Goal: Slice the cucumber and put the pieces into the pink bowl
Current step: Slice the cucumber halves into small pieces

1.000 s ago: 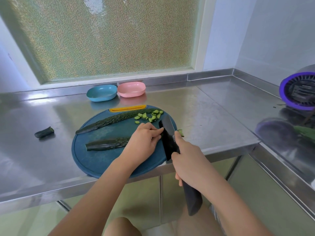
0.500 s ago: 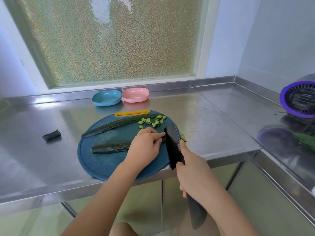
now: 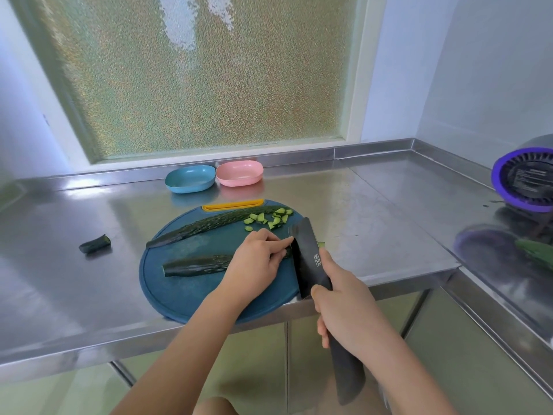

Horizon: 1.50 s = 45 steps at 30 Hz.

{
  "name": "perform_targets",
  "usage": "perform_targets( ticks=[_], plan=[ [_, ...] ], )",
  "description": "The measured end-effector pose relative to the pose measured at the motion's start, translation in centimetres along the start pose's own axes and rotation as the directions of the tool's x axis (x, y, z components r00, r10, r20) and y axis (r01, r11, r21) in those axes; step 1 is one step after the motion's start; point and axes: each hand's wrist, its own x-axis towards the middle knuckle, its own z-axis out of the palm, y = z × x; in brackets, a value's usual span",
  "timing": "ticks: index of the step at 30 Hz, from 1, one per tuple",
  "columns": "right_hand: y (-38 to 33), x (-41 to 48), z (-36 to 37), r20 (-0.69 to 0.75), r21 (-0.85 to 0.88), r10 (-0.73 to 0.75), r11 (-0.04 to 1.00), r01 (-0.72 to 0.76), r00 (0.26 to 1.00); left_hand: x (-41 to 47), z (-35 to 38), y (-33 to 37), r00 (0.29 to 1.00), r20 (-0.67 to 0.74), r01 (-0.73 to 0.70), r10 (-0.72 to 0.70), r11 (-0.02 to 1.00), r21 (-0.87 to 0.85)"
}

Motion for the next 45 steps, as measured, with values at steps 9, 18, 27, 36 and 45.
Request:
perform_targets(
  ticks=[9, 18, 27, 36, 45],
  plan=[
    [-1.0, 0.6, -0.8, 0.066, -0.160, 0.022, 0.987, -0.012, 0.998, 0.1, 0.2, 0.0, 0.999, -0.040, -0.026, 0.025, 1.000, -0.007],
    [-0.4, 0.9, 0.6, 0.043, -0.112, 0.041, 0.993, -0.036, 0.998, 0.0, 0.3, 0.0, 0.999, -0.035, 0.007, -0.008, 1.000, -0.009],
    [0.1, 0.0, 1.1, 0.011, -0.055, 0.017, 0.998, -0.016, 1.000, -0.1, 0.0, -0.1, 0.992, -0.060, 0.109, -0.108, 0.994, 0.007],
    [-0.9, -0.3, 1.1, 0.000, -0.287, -0.010, 0.958, 0.009, 1.000, 0.0, -0.1, -0.1, 0.993, -0.058, 0.103, -0.103, 0.995, -0.004],
    [0.4, 0.3, -0.7, 0.000, 0.034, -0.005, 0.999, 0.005, 1.000, 0.1, 0.0, -0.2, 0.998, -0.034, 0.057, -0.058, 0.998, -0.021]
  ],
)
